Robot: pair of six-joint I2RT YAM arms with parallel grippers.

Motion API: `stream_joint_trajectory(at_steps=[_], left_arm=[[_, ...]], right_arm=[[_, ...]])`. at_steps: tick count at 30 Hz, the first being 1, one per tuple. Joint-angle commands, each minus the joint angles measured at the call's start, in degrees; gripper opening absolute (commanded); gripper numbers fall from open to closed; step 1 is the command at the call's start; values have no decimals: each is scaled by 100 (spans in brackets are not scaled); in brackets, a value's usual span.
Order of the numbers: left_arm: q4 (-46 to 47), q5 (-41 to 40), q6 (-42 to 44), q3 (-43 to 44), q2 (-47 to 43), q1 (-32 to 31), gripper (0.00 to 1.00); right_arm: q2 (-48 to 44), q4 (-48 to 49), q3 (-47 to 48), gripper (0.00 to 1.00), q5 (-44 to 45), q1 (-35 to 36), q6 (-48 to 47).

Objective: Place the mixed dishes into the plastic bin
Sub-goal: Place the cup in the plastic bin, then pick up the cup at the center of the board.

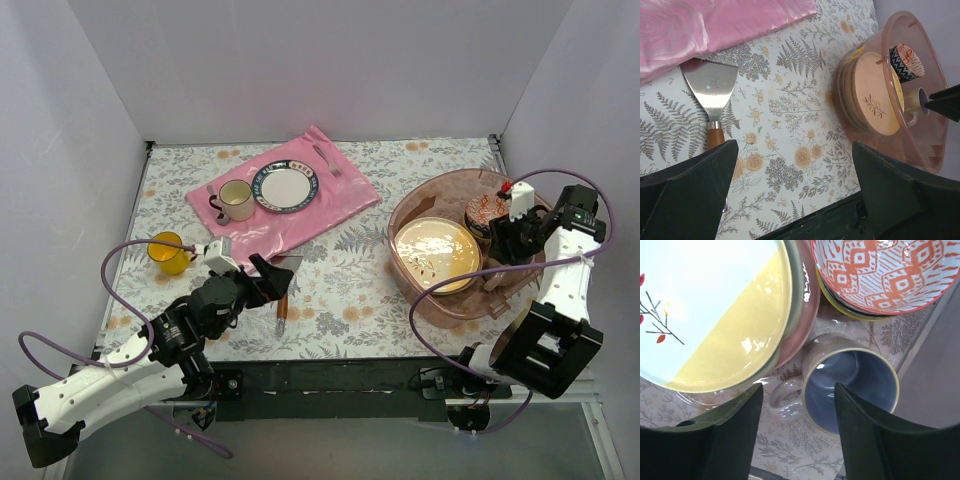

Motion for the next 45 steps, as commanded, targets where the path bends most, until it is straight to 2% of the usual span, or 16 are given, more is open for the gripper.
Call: stream_joint_trajectory(at_steps=[1, 9, 18, 28, 37, 41, 45], left_arm=[[-4, -7, 101, 213, 57, 24, 98], [40, 2, 154, 283, 180, 24, 98], [110, 37, 197, 371, 347, 24, 98], [119, 37, 215, 450, 488, 25, 98], [251, 98, 268, 573, 610, 51, 98], [268, 256, 364, 749, 857, 252, 98], [347, 825, 496, 924, 1041, 962, 98]], right_arm=[[-175, -287, 351, 70, -336, -25, -45], [-228, -489, 606, 80, -704, -33, -45], [-263, -569, 791, 81, -1443, 273, 122], [-658, 2, 668, 81, -1952, 1564, 1053], [-632, 565, 589, 81, -2919, 2479, 1652], [-571, 644, 528, 81, -3051, 2726, 1652], [-588, 820, 387, 81, -3192, 2796, 1661]])
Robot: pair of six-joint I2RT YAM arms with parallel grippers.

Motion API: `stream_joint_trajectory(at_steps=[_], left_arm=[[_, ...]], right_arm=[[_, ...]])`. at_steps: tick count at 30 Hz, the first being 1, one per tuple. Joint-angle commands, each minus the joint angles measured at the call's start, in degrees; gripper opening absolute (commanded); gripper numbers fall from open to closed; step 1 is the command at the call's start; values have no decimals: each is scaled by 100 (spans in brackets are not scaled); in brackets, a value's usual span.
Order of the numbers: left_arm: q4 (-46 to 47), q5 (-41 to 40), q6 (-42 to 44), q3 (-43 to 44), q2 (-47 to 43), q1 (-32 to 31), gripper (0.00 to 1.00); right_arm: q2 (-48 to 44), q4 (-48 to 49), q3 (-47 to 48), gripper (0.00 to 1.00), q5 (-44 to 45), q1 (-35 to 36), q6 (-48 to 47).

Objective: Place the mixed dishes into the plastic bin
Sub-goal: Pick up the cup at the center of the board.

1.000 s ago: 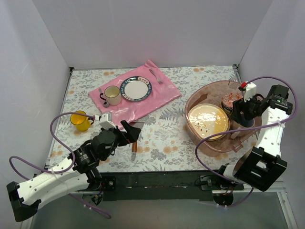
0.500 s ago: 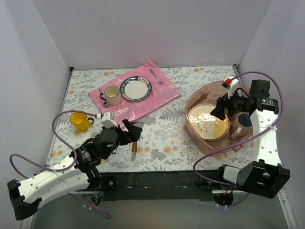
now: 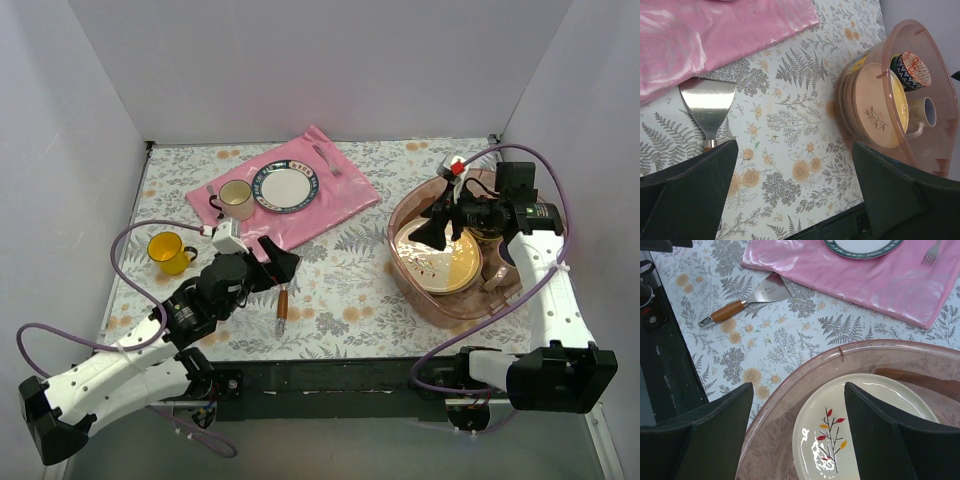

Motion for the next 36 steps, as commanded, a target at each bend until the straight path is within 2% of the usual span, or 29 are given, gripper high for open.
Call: stream_joint_trajectory(at_steps=[1, 6, 10, 14, 20, 28, 36], left_arm=[[159, 670, 243, 332, 139, 735, 98], [89, 1453, 287, 587, 341, 1806, 98], [115, 2102, 68, 667, 324, 2440, 98], [203, 2403, -354, 632, 201, 2958, 98], [-95, 2105, -443, 807, 95, 3276, 98], [-885, 1419, -258, 1238, 7, 3311, 98], [-1071, 1032, -258, 1168, -37, 3320, 98]], right_arm=[[-13, 411, -153, 81, -408, 58, 93], [-101, 692, -399, 81, -575, 49, 164], [-215, 895, -627, 81, -671, 58, 190], [-330, 1115, -847, 81, -742, 58, 225], [-505, 1308, -1085, 81, -777, 49, 225], [-716, 1528, -1357, 81, -821, 58, 225], [-778, 1616, -1498, 81, -961, 49, 208]])
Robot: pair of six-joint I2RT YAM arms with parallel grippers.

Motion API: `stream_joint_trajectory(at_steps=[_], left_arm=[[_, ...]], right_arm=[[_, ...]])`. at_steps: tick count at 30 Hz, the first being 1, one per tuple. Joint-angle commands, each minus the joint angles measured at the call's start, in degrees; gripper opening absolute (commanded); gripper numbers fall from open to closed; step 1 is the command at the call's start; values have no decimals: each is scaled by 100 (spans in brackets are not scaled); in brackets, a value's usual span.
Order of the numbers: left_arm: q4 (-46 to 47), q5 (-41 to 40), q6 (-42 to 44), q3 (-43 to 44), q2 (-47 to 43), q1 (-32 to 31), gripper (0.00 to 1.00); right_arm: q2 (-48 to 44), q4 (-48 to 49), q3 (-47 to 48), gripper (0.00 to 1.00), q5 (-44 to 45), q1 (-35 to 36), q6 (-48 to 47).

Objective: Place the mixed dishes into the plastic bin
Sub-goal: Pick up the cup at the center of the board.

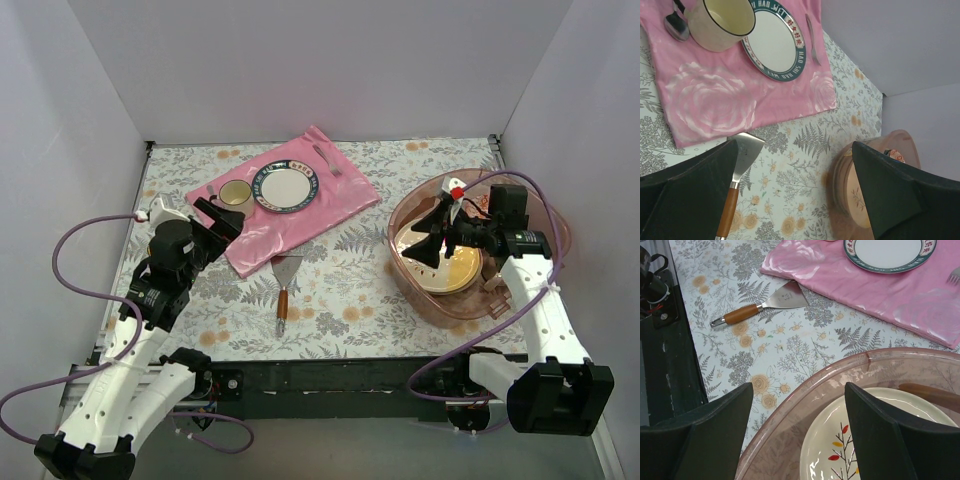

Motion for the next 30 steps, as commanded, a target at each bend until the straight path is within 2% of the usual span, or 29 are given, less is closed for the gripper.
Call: stream_joint_trajectory(at_steps=[1, 19, 30], left_arm=[[-238, -378, 57, 68, -67, 42, 98], [-18, -484, -435, -151, -111, 288, 98], [236, -177, -576, -371, -85, 1025, 98]], right_arm=[[-157, 234, -49, 81, -255, 12, -13], [-254, 182, -181, 81, -422, 21, -180], [-254, 129, -216, 82, -396, 160, -268]])
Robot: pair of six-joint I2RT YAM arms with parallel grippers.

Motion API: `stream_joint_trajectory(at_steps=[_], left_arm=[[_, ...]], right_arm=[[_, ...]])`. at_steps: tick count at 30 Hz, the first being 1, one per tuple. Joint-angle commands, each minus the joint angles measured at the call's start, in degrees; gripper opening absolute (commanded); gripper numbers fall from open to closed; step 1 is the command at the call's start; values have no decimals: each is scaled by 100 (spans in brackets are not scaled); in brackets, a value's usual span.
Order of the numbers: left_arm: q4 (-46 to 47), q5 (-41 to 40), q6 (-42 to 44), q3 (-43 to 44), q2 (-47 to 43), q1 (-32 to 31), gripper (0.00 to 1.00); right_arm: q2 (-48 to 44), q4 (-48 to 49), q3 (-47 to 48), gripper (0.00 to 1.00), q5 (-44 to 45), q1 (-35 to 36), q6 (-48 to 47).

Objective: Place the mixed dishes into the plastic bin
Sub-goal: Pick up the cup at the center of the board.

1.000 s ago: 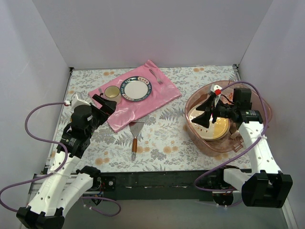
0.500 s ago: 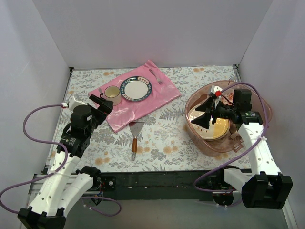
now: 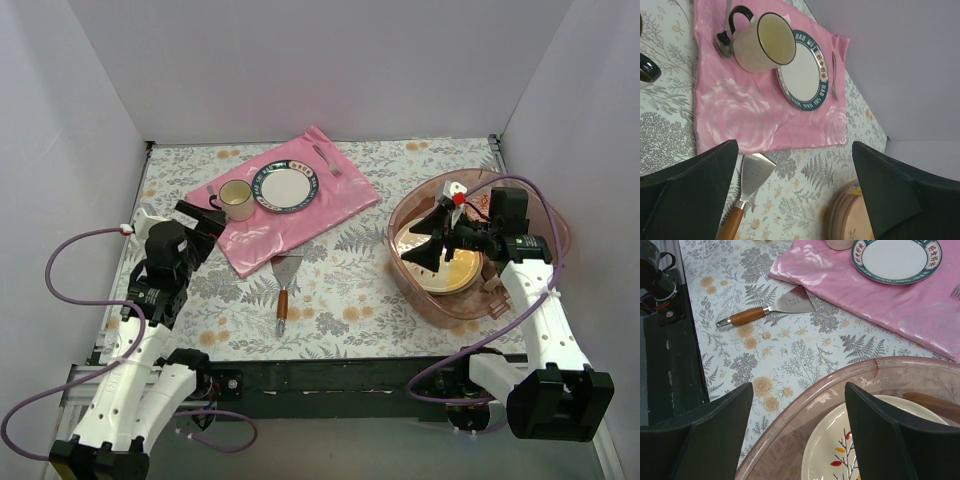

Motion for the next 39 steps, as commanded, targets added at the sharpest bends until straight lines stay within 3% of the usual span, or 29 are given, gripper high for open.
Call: stream_joint_trajectory(at_steps=[1, 12, 18, 23, 35, 39], left_arm=[[197, 171, -58, -54, -32, 409, 98], [497, 1103, 73, -81, 1072, 2053, 98], [-907, 331, -540, 516, 1945, 2317, 98], [-1279, -408, -1033, 421, 2006, 2466, 98], [-568, 66, -841, 350, 2911, 3161, 81], [-304, 320, -779, 157, 3131, 3302, 63]], right_arm=[[-88, 26, -67, 82, -117, 170, -139], [-132, -35, -67, 82, -20, 311, -236], [-132, -70, -76, 82, 24, 337, -262], [-114, -70, -67, 82, 33, 346, -271], [-70, -97, -76, 82, 86, 346, -297], [-53, -88, -94, 82, 94, 346, -306]])
